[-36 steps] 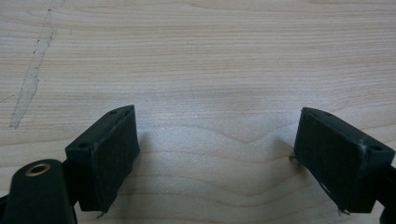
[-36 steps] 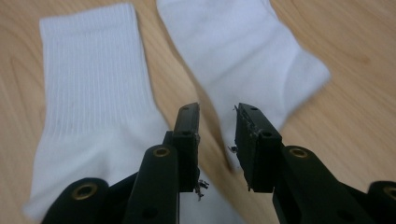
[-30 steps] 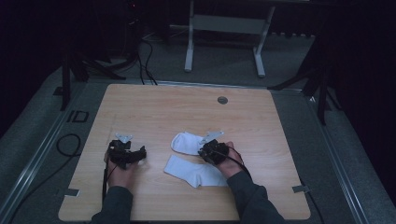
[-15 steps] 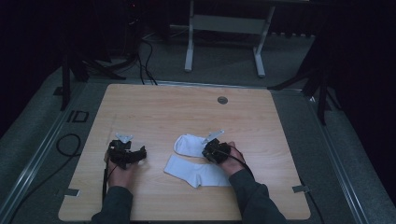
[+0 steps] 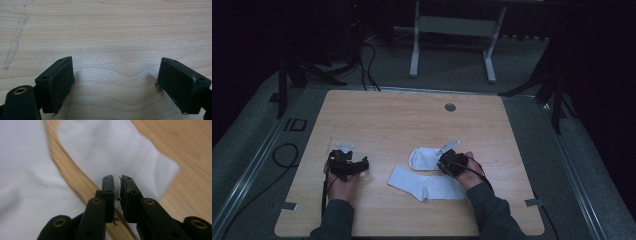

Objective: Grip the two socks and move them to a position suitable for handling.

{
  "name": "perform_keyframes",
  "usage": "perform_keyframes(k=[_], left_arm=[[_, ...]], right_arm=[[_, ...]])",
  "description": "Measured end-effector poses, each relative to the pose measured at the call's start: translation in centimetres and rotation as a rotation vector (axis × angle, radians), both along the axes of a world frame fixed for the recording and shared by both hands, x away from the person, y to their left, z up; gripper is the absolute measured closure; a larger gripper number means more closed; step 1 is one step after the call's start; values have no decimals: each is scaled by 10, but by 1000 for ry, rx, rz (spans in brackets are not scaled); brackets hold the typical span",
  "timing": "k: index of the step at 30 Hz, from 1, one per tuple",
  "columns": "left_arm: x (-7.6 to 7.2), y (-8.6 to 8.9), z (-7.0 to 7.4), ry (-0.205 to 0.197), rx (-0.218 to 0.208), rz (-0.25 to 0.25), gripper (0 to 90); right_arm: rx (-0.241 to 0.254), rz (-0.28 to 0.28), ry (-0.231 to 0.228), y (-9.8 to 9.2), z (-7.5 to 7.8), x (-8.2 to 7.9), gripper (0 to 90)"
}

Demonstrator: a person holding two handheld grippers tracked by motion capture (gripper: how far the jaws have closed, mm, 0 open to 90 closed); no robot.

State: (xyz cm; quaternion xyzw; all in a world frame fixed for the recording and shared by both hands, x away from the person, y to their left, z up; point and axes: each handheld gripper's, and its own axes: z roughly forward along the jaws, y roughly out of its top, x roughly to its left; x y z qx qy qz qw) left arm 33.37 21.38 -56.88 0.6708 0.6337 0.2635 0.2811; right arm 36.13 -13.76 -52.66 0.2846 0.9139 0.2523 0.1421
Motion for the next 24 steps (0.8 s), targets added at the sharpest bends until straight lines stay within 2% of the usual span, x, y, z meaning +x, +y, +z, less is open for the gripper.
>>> perform_keyframes(k=[7, 11, 17, 22, 24], left_arm=[[0, 0, 0, 0, 0, 0, 136], [0, 0, 0, 1, 0, -1, 136], [0, 0, 0, 1, 0, -1, 136], [0, 0, 0, 2, 1, -2, 136], [0, 0, 0, 2, 0, -3, 136]], right_arm=[[46, 73, 1, 37, 8, 1, 795], [78, 87, 7, 52, 7, 3, 774], [68, 86, 24, 70, -2, 6, 721], [26, 70, 61, 78, -14, 11, 718], [38, 64, 67, 79, -15, 10, 727]])
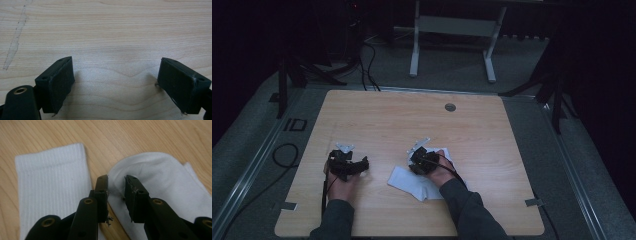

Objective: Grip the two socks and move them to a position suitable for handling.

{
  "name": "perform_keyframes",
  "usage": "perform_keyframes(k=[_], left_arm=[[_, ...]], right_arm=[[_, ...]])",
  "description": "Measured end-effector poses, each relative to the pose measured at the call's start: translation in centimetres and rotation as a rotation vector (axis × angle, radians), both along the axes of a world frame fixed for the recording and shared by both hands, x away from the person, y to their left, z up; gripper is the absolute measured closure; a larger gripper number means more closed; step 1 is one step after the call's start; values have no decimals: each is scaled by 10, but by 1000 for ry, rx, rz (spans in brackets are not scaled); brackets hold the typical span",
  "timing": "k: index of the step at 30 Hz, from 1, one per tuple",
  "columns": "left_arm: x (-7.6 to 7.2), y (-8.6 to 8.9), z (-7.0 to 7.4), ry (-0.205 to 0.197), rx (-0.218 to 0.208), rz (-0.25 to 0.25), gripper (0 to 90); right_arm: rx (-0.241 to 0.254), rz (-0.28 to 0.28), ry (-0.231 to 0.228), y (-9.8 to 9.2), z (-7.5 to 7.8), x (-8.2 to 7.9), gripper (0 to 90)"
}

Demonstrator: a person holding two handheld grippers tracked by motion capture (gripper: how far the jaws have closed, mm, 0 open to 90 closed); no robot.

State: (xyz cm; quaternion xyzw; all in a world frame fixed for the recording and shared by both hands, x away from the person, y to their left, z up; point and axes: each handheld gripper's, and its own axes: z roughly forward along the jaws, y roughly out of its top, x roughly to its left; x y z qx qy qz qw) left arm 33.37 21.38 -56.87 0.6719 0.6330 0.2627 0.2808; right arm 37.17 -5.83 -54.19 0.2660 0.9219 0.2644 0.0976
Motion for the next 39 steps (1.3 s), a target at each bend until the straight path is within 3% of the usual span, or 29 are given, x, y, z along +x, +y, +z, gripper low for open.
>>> perform_keyframes(k=[5, 15, 27, 39], left_arm=[[0, 0, 0, -1, 0, 0, 137], [0, 0, 0, -1, -1, -1, 136], [0, 0, 0, -1, -1, -1, 136], [0, 0, 0, -1, 1, -2, 136]], right_arm=[[-18, 9, -2, 4, 1, -1, 856], [43, -32, 20, 6, 2, 4, 879], [137, -48, -46, -11, 37, 0, 879], [213, -111, -115, -47, 74, 3, 879]])
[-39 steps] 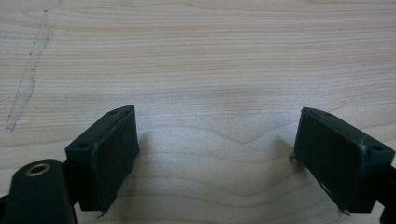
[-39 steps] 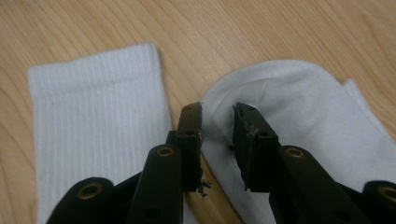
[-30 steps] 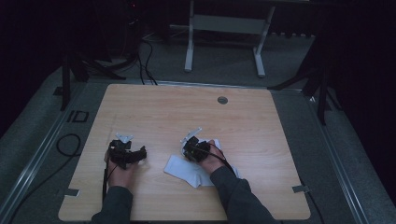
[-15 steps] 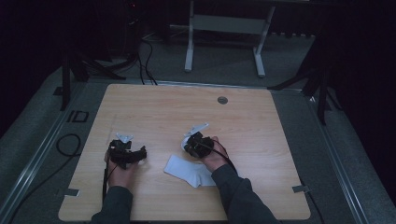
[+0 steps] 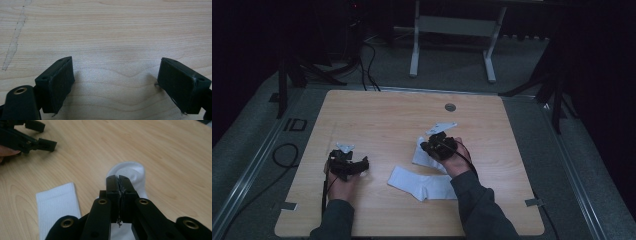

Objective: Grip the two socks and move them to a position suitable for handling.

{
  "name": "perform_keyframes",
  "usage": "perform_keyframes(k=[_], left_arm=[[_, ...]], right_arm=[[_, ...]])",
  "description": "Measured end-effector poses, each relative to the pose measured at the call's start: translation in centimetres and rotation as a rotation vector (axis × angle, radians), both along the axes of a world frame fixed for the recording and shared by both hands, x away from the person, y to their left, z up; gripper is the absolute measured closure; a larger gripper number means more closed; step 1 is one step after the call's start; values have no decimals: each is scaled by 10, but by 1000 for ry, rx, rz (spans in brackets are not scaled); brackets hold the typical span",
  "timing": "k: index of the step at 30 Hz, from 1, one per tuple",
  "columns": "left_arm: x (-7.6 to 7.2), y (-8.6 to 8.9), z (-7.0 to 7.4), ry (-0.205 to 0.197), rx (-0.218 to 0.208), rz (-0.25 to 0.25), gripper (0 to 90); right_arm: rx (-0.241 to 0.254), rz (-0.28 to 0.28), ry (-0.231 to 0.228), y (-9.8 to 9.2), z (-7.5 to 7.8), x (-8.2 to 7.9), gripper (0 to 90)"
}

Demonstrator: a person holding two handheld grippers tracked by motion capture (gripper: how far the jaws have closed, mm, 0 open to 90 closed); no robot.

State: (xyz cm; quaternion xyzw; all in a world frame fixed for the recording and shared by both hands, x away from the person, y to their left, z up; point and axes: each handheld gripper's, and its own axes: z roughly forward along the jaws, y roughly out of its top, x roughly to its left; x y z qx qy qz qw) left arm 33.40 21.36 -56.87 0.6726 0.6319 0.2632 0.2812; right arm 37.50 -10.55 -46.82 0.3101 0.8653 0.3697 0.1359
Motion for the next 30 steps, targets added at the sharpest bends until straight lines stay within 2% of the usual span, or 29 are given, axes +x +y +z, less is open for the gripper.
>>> perform_keyframes(k=[14, 30], left_arm=[[0, 0, 0, 1, 0, 0, 136], [0, 0, 0, 4, 2, -1, 136]], right_arm=[[20, -79, -11, -50, 6, 2, 878], [36, -146, -11, -91, 3, 0, 876]])
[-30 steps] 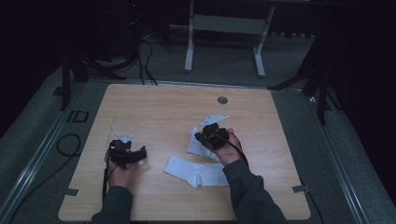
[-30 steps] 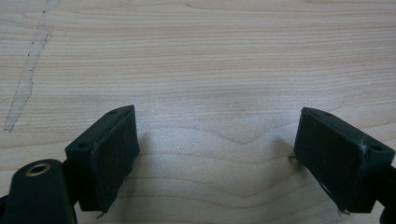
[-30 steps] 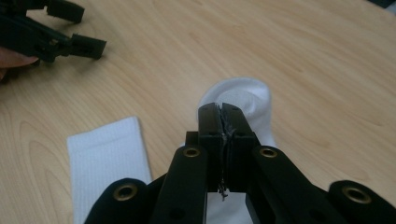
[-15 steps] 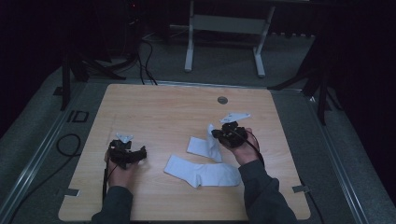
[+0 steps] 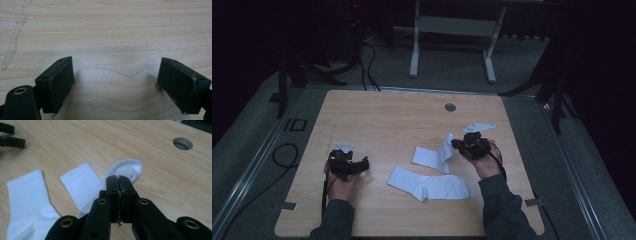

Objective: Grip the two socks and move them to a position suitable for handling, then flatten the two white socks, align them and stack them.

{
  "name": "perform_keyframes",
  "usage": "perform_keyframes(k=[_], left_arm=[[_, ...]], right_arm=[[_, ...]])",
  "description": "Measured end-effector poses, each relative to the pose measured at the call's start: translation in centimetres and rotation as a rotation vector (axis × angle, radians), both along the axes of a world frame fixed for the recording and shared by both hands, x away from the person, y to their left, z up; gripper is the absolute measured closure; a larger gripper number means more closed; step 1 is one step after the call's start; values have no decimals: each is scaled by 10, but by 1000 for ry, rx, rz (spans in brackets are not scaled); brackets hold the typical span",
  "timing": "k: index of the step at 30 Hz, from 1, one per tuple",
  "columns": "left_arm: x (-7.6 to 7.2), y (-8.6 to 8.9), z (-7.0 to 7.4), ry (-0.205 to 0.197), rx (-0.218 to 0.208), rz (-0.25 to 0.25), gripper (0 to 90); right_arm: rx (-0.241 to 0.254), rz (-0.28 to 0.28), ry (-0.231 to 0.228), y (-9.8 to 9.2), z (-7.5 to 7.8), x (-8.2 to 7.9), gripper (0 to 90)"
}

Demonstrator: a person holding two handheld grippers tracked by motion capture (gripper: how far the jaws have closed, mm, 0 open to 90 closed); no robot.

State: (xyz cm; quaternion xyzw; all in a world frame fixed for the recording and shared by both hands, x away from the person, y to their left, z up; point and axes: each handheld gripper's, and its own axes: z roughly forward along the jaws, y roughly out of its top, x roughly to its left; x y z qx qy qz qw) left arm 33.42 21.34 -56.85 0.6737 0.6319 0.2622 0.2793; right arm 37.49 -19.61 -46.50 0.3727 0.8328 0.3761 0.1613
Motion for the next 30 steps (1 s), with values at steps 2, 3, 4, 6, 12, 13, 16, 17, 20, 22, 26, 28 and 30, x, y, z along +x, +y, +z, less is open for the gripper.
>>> perform_keyframes(k=[2, 3, 4, 6, 12, 13, 16, 17, 20, 22, 26, 28, 30], left_arm=[[0, 0, 0, 0, 0, 0, 136], [0, 0, 0, -1, 0, 0, 136], [0, 0, 0, -2, 0, 0, 136], [0, 0, 0, -1, 0, 0, 136], [0, 0, 0, -1, 1, -1, 136], [0, 0, 0, -2, 0, 0, 136], [0, 0, 0, -1, 1, 0, 136], [0, 0, 0, -1, 0, 0, 136], [0, 0, 0, -1, 1, 0, 136], [0, 0, 0, -1, 1, -1, 137], [0, 0, 0, -2, 1, -1, 137], [0, 0, 0, -2, 1, 0, 136], [0, 0, 0, -1, 1, 0, 137]], right_arm=[[-3, -8, 3, -5, -2, 0, 876], [-4, -12, 6, -7, -3, 0, 876], [-2, -19, 11, -10, -5, 0, 876], [-5, -27, 18, -15, -7, -1, 876], [-18, -42, 22, -27, -12, -2, 876], [-20, -46, 26, -29, -13, -3, 876], [-23, -58, 34, -36, -16, -4, 875], [-24, -59, 35, -38, -18, -4, 874], [-31, -72, 41, -45, -22, -4, 874], [-48, -86, 42, -50, -25, -5, 874], [-63, -109, 64, -61, -34, -6, 872], [-63, -117, 74, -66, -37, -7, 868], [-62, -122, 86, -71, -40, -8, 847]])
